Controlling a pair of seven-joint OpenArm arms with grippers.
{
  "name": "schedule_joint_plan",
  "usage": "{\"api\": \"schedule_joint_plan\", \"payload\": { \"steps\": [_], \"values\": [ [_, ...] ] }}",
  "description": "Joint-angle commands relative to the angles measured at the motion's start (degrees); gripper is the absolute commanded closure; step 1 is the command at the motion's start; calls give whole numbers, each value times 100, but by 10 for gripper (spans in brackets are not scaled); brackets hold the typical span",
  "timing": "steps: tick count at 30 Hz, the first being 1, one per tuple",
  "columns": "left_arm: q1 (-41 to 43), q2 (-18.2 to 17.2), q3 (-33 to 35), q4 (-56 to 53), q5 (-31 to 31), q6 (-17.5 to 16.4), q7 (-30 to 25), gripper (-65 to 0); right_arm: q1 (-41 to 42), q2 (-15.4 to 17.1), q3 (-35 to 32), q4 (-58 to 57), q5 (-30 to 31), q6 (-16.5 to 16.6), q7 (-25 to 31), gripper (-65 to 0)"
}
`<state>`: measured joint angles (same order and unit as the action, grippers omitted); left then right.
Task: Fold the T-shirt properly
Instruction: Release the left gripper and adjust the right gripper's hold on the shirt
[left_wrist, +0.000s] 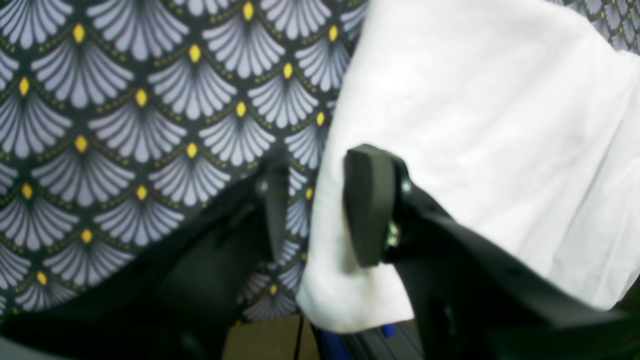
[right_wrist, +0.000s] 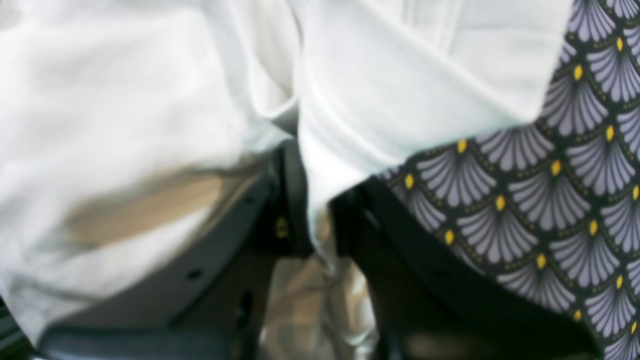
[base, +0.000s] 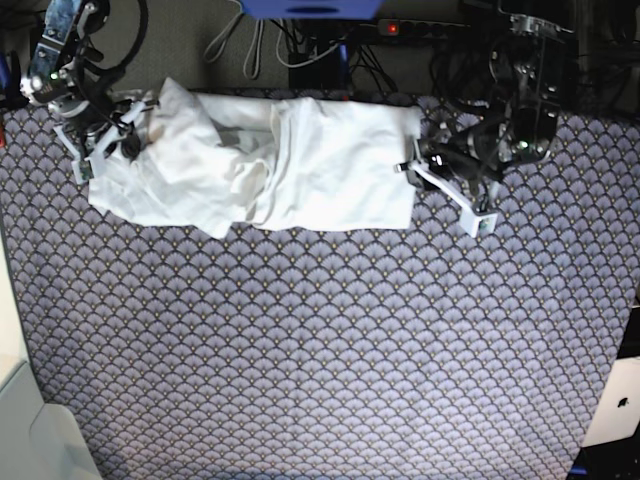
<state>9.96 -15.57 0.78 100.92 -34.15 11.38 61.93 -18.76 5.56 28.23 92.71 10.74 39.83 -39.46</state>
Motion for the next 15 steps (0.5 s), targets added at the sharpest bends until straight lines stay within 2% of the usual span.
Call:
{"api": "schedule_joint_plan", "payload": {
  "steps": [1,9,15],
  "values": [
    [-24,-65,-29,180,-44,-17,-9,-222,-88,20,4,-9,-384,17,-524,0],
    [143,-197,-29,330,0,1,9,-222,-247,-33,4,879,-358,17,-524,0],
    [204,-249,-29,39,0,-8,-61,-222,-352,-288,4,1855,-349,17,-489,0]
  ]
}}
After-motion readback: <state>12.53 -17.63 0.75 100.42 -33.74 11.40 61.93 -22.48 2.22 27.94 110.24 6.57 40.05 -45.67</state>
